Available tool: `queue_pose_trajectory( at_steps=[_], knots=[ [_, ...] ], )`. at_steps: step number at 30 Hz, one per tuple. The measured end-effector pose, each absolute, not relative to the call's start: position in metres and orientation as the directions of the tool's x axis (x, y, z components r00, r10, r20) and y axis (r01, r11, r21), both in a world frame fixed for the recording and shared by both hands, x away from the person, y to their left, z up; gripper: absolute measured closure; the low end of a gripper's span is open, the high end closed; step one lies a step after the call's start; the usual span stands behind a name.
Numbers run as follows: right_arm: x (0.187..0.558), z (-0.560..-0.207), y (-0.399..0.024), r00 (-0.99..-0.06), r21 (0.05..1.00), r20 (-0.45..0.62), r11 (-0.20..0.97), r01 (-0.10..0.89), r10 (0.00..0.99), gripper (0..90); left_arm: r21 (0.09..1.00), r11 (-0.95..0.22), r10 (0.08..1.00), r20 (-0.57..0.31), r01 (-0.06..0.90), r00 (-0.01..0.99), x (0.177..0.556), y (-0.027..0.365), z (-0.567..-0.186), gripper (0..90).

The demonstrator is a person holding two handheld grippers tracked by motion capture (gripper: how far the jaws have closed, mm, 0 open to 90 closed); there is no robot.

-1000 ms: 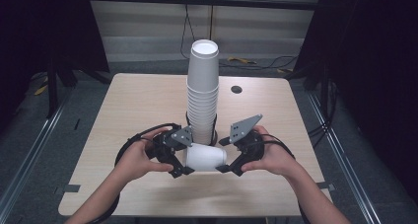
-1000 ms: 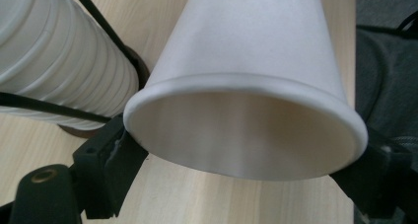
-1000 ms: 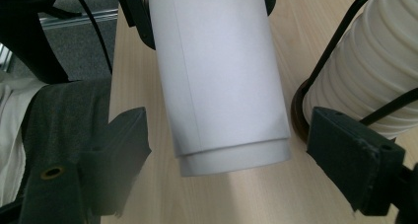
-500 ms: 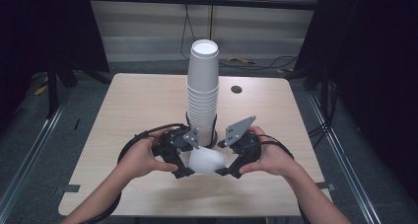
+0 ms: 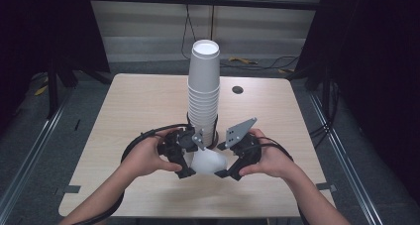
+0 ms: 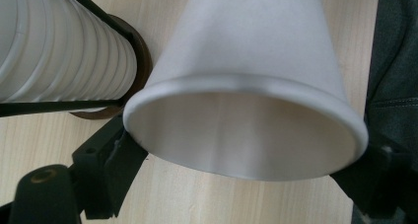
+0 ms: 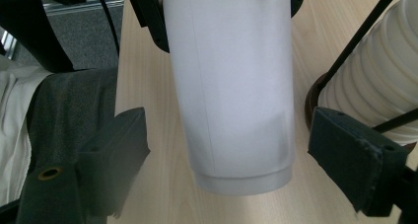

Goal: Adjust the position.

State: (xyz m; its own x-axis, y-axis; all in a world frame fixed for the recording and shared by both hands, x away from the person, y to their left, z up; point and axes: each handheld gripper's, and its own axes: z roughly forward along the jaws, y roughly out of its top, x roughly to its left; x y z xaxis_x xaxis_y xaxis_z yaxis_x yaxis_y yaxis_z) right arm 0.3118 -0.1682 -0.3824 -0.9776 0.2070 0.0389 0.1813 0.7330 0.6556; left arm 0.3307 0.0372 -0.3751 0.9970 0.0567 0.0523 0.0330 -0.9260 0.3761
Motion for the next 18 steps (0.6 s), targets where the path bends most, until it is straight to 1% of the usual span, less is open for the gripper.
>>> queue_pose_trajectory(
  at_steps=[5,11,18],
  knots=[
    [0.3111,-0.3829,-0.1645,-0.979,0.657,0.032,0.734,0.172,0.201,15.2,0.354,-0.935,0.043,0.060,0.019,0.997,0.3299,0.0326,-0.3745,13.9],
    [0.3117,-0.3829,-0.1612,-0.981,0.649,0.026,0.743,0.162,0.191,15.4,0.360,-0.933,0.053,0.061,0.028,0.997,0.3291,0.0291,-0.3757,13.9],
    [0.3123,-0.3826,-0.1611,-0.981,0.645,0.019,0.747,0.160,0.194,15.6,0.354,-0.935,0.040,0.071,0.012,0.997,0.3298,0.0279,-0.3744,13.9]
  ],
)
